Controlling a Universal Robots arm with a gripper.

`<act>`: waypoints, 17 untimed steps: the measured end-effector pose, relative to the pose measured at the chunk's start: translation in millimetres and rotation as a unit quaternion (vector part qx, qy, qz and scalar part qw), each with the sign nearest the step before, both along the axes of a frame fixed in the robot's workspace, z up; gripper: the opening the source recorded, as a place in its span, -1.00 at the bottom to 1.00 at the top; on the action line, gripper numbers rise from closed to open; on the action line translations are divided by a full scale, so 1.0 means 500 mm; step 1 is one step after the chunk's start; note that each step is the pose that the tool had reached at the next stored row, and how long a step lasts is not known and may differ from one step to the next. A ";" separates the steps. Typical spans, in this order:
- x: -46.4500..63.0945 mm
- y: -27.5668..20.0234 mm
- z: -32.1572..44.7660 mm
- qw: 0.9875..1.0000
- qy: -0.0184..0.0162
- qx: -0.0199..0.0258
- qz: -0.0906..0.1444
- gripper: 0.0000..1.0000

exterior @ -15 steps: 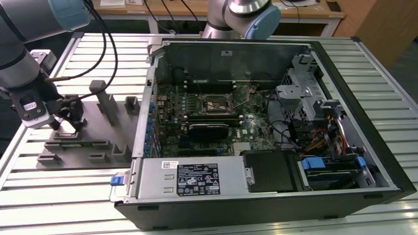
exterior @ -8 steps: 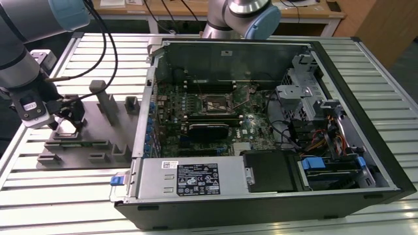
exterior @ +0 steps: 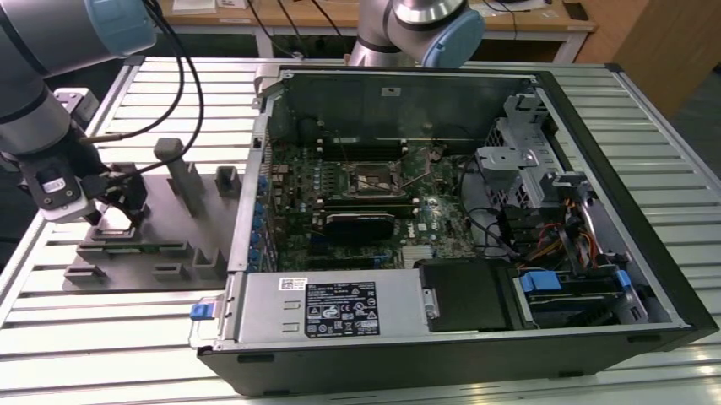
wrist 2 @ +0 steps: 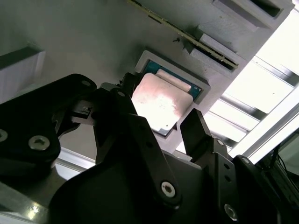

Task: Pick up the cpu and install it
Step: 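Pick up the cpu and move it towards the insertion slot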

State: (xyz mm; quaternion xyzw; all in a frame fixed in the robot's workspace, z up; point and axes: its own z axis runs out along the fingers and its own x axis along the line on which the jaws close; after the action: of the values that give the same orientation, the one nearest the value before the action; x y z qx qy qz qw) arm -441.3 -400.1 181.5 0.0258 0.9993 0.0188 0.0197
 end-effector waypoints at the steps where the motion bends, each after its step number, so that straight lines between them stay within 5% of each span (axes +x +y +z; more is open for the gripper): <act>1: 0.000 0.0000 -0.001 1.000 0.000 0.000 0.000 0.33; 12: 0.000 0.0000 -0.001 1.000 0.000 0.000 0.000 0.33; 17: 0.000 0.0000 -0.001 1.000 0.000 0.000 0.000 0.16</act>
State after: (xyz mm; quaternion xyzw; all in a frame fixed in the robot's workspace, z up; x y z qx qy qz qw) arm -441.3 -400.1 180.8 0.0257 0.9993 0.0187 0.0197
